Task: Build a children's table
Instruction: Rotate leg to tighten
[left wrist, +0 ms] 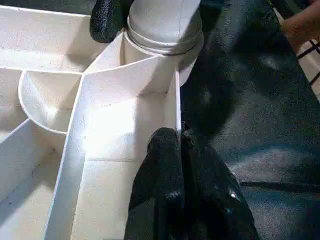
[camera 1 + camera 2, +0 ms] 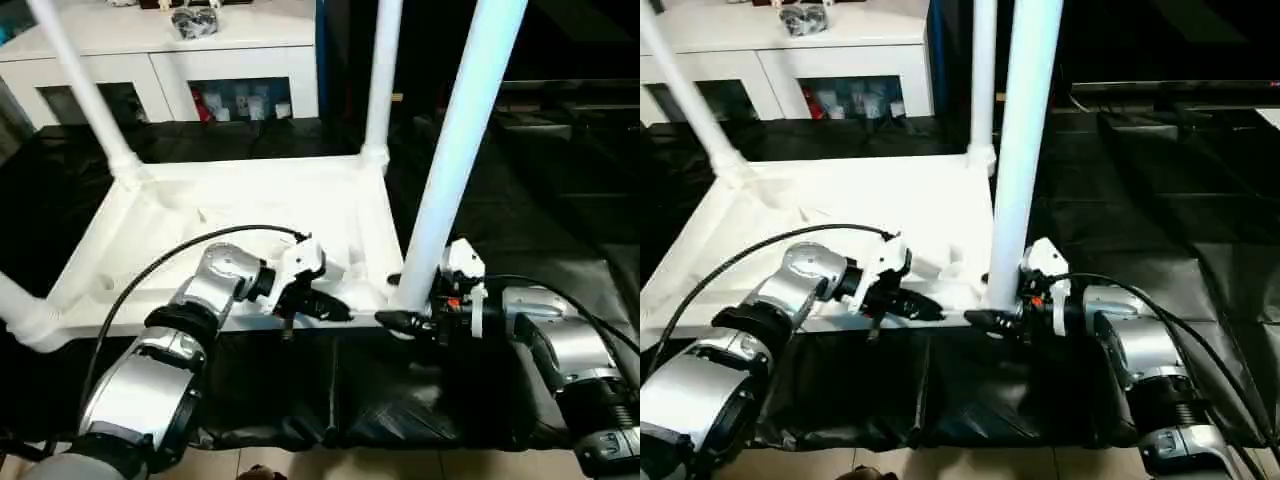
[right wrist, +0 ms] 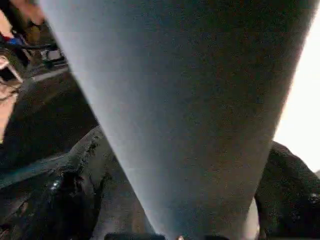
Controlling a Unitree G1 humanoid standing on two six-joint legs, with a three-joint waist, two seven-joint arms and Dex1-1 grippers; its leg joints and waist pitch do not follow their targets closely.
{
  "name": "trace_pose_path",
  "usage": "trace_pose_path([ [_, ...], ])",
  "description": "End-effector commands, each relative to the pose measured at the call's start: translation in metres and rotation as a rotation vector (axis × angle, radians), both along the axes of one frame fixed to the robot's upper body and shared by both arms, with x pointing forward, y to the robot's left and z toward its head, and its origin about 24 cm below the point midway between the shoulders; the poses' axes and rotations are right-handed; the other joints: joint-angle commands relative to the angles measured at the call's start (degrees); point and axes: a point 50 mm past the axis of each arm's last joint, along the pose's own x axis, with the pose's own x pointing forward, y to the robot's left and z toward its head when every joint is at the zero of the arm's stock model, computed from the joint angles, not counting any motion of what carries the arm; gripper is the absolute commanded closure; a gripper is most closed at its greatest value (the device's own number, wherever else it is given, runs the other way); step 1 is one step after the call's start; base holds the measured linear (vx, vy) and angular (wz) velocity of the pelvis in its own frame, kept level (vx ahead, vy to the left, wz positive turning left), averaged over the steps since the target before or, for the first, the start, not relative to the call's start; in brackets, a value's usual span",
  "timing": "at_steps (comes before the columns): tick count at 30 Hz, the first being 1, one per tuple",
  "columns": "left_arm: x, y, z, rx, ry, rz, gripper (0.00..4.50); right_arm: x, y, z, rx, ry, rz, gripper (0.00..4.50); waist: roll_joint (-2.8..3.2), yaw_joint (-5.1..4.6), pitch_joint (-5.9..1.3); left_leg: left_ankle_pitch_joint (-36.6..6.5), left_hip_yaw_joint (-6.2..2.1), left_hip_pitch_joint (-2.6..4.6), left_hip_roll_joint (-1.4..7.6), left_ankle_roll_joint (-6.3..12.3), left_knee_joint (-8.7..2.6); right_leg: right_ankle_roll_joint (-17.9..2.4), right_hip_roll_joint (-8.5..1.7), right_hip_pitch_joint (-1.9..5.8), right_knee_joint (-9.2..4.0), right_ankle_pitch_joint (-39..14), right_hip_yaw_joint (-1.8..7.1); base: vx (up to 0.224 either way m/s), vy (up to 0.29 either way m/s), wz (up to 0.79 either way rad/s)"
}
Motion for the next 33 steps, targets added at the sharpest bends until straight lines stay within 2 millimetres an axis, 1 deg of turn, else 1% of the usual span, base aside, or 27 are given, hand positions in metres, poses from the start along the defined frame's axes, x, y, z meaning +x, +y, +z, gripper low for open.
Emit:
trace_pose_path([
  [1, -0.002, -0.023, 0.008, -0.044, -0.042, -0.082, 4.50, -0.014, 0.030, -0.014, -0.001, 0.088, 0.158, 0.91, -1.08, -0.10, -3.53, -16.4, -0.78, 1.17, 1.57, 4.37, -3.81, -12.8, -2.52, 2.67, -4.25, -17.8, 2.08, 0.000, 0.000, 0.00],
  [3, -0.003, -0.023, 0.008, -0.043, -0.039, -0.089, 4.50, -0.015, 0.030, -0.014, 0.001, 0.098, 0.168, 1.16, -1.03, -0.07, -3.54, -16.2, -0.80, 1.15, 1.58, 4.42, -3.79, -12.8, -2.54, 2.70, -4.24, -17.7, 2.09, 0.000, 0.000, 0.00],
  [6, -0.002, -0.021, 0.008, -0.038, -0.038, -0.088, 4.50, -0.015, 0.030, -0.014, -0.001, 0.104, 0.172, 1.34, -0.98, -0.01, -3.66, -15.4, -0.79, 1.11, 1.58, 4.59, -3.73, -13.0, -2.55, 2.70, -4.09, -16.5, 2.10, 0.000, 0.000, 0.00],
  [7, -0.002, -0.021, 0.008, -0.038, -0.038, -0.087, 4.50, -0.015, 0.030, -0.014, 0.000, 0.106, 0.172, 1.57, -1.03, -0.01, -3.71, -15.1, -0.77, 1.05, 1.54, 4.73, -3.67, -13.2, -2.55, 2.75, -4.04, -16.0, 2.09, 0.000, 0.000, 0.00],
  [9, -0.002, -0.020, 0.008, -0.040, -0.038, -0.080, 4.50, -0.015, 0.030, -0.014, 0.002, 0.110, 0.172, 1.63, -1.00, 0.04, -3.73, -14.6, -0.78, 1.02, 1.57, 4.89, -3.65, -13.3, -2.55, 2.76, -3.95, -15.4, 2.08, 0.000, 0.000, 0.00],
  [10, -0.002, -0.020, 0.008, -0.040, -0.036, -0.076, 4.50, -0.015, 0.030, -0.014, 0.003, 0.111, 0.171, 1.75, -0.99, 0.04, -3.70, -14.7, -0.80, 1.00, 1.57, 4.89, -3.68, -13.2, -2.55, 2.77, -3.95, -15.6, 2.06, 0.000, 0.000, 0.00],
  [11, -0.002, -0.020, 0.008, -0.040, -0.036, -0.076, 4.50, -0.015, 0.030, -0.014, 0.003, 0.111, 0.171, 1.79, -0.99, 0.04, -3.70, -14.7, -0.80, 1.00, 1.57, 4.89, -3.68, -13.2, -2.55, 2.77, -3.95, -15.6, 2.06, 0.000, 0.000, 0.00],
  [12, -0.002, -0.019, 0.007, -0.040, -0.033, -0.069, 4.50, -0.015, 0.031, -0.014, 0.004, 0.115, 0.172, 1.79, -1.27, 0.01, -3.70, -14.7, -0.74, 1.01, 1.53, 4.94, -3.63, -13.1, -2.56, 2.76, -4.04, -15.9, 2.06, 0.000, 0.000, 0.00],
  [14, -0.002, -0.017, 0.007, -0.040, -0.029, -0.062, 4.50, -0.015, 0.031, -0.014, 0.009, 0.117, 0.164, 1.84, -1.40, 0.07, -3.65, -14.7, -0.73, 1.03, 1.51, 4.94, -3.63, -12.8, -2.58, 2.71, -4.10, -17.1, 2.05, 0.000, 0.000, 0.00],
  [15, -0.001, -0.017, 0.006, -0.040, -0.031, -0.055, 4.50, -0.015, 0.031, -0.014, 0.013, 0.116, 0.158, 1.84, -1.27, 0.12, -3.63, -14.7, -0.74, 1.05, 1.54, 4.91, -3.65, -12.6, -2.63, 2.69, -4.16, -17.7, 2.06, 0.000, 0.000, 0.00],
  [17, 0.000, -0.016, 0.006, -0.041, -0.035, -0.026, 4.50, -0.014, 0.032, -0.016, 0.013, 0.107, 0.117, 1.85, -1.26, 0.11, -3.63, -14.6, -0.77, 1.06, 1.56, 4.88, -3.67, -12.4, -2.62, 2.68, -4.18, -18.0, 2.07, 0.000, 0.000, 0.00],
  [18, 0.001, -0.016, 0.006, -0.041, -0.038, -0.005, 4.50, -0.013, 0.032, -0.018, 0.011, 0.104, 0.082, 1.85, -1.45, 0.12, -3.56, -14.4, -0.77, 1.00, 1.57, 4.84, -3.75, -12.1, -2.62, 2.58, -4.18, -18.7, 2.08, 0.000, 0.000, 0.00],
  [19, 0.006, -0.018, 0.006, -0.044, -0.042, 0.082, 4.50, -0.002, 0.031, -0.022, -0.019, 0.043, -0.079, 1.86, -1.67, -0.07, -3.45, -14.7, -0.77, 0.98, 1.49, 4.19, -3.82, -11.7, -2.69, 2.47, -4.26, -20.2, 2.04, 0.000, 0.000, 0.00],
  [20, 0.007, -0.019, 0.006, -0.047, -0.044, 0.106, 4.50, 0.001, 0.031, -0.024, -0.026, 0.040, -0.133, 1.87, -1.79, -0.19, -3.38, -15.0, -0.78, 1.04, 1.49, 3.68, -3.85, -11.3, -2.73, 2.32, -4.35, -21.4, 2.05, 0.000, 0.000, 0.00],
  [21, 0.007, -0.019, 0.006, -0.047, -0.044, 0.106, 4.50, 0.001, 0.031, -0.024, -0.026, 0.040, -0.133, 1.90, -1.66, -0.41, -3.17, -16.7, -0.87, 1.34, 1.33, 2.84, -3.96, -10.5, -2.68, 2.11, -4.76, -24.9, 1.88, 0.000, 0.000, 0.00],
  [22, 0.010, -0.025, 0.006, -0.067, -0.050, 0.163, 4.50, 0.009, 0.030, -0.028, -0.029, 0.043, -0.282, 1.93, -1.71, -0.64, -3.00, -17.6, -0.99, 1.37, 1.27, 2.32, -4.06, -9.6, -2.76, 2.09, -5.02, -27.7, 1.86, 0.000, 0.000, 0.00],
  [23, 0.011, -0.029, 0.006, -0.073, -0.045, 0.190, 4.50, 0.013, 0.031, -0.030, -0.028, 0.040, -0.353, 1.93, -1.71, -0.64, -3.00, -17.6, -0.99, 1.37, 1.27, 2.32, -4.06, -9.6, -2.76, 2.09, -5.02, -27.7, 1.86, 0.000, 0.000, 0.00],
  [24, 0.011, -0.039, 0.005, -0.082, -0.056, 0.211, 4.50, 0.018, 0.036, -0.034, -0.011, 0.062, -0.448, 1.97, -1.80, -1.02, -2.85, -19.5, -1.11, 1.64, 1.21, 1.49, -4.19, -8.6, -2.79, 1.78, -5.47, -30.6, 1.72, 0.000, 0.000, 0.00],
  [25, 0.011, -0.045, 0.005, -0.088, -0.055, 0.229, 4.50, 0.021, 0.040, -0.035, -0.001, 0.067, -0.487, 1.97, -1.86, -1.82, -2.64, -22.4, -1.51, 1.64, 1.06, 0.39, -4.41, -7.0, -2.72, 1.86, -5.94, -33.6, 1.29, 0.000, 0.000, 0.00],
  [26, 0.011, -0.051, 0.006, -0.097, -0.051, 0.239, 4.50, 0.024, 0.043, -0.036, 0.005, 0.067, -0.520, 1.98, -1.73, -2.15, -2.57, -23.4, -1.57, 1.70, 1.01, 0.25, -4.45, -6.5, -2.64, 1.81, -6.14, -34.2, 1.20, 0.000, 0.000, 0.00],
  [27, 0.011, -0.062, 0.007, -0.113, -0.052, 0.264, 4.50, 0.029, 0.052, -0.036, 0.003, 0.065, -0.584, 1.98, -1.81, -2.77, -2.53, -25.2, -1.67, 1.87, 0.86, 0.07, -4.37, -6.0, -2.63, 1.57, -6.43, -35.3, 1.03, 0.000, 0.000, 0.00],
  [28, 0.011, -0.063, 0.007, -0.114, -0.053, 0.266, 4.50, 0.030, 0.052, -0.036, 0.003, 0.064, -0.588, 1.98, -1.69, -3.30, -2.54, -26.3, -1.85, 1.94, 0.72, -0.06, -4.41, -5.6, -2.62, 1.63, -6.68, -35.8, 0.80, 0.000, 0.000, 0.00],
  [29, 0.011, -0.072, 0.008, -0.121, -0.058, 0.283, 4.50, 0.036, 0.059, -0.034, -0.010, 0.043, -0.655, 1.98, -1.35, -3.82, -2.62, -27.2, -1.95, 2.02, 0.74, 0.00, -4.46, -5.6, -2.59, 1.58, -6.78, -35.0, 0.74, 0.000, 0.000, 0.00],
  [30, 0.010, -0.075, 0.009, -0.122, -0.067, 0.287, 4.50, 0.038, 0.062, -0.032, -0.011, 0.020, -0.663, 1.98, -1.00, -4.08, -2.63, -27.6, -2.04, 2.03, 0.77, -0.03, -4.59, -5.7, -2.55, 1.68, -6.79, -34.3, 0.68, 0.000, 0.000, 0.00],
  [31, 0.010, -0.078, 0.009, -0.123, -0.075, 0.289, 4.50, 0.040, 0.065, -0.031, -0.011, 0.002, -0.665, 1.98, -1.43, -4.42, -2.66, -27.8, -2.11, 1.61, 0.75, 0.38, -4.77, -5.7, -2.43, 2.11, -6.84, -33.1, 0.50, 0.000, 0.000, 0.00],
  [32, 0.010, -0.080, 0.009, -0.121, -0.081, 0.292, 4.50, 0.041, 0.068, -0.029, -0.009, -0.019, -0.663, 1.98, -0.98, -4.35, -2.69, -27.9, -2.11, 1.71, 0.70, 0.51, -4.76, -5.8, -2.45, 2.08, -6.81, -32.7, 0.54, 0.000, 0.000, 0.00],
  [33, 0.010, -0.080, 0.009, -0.120, -0.083, 0.289, 4.50, 0.041, 0.068, -0.028, -0.008, -0.027, -0.664, 1.42, -1.21, -4.39, -2.67, -28.1, -1.95, 1.88, 0.69, 0.73, -4.71, -5.9, -2.45, 1.81, -7.04, -32.6, 0.64, 0.000, 0.000, 0.00],
])
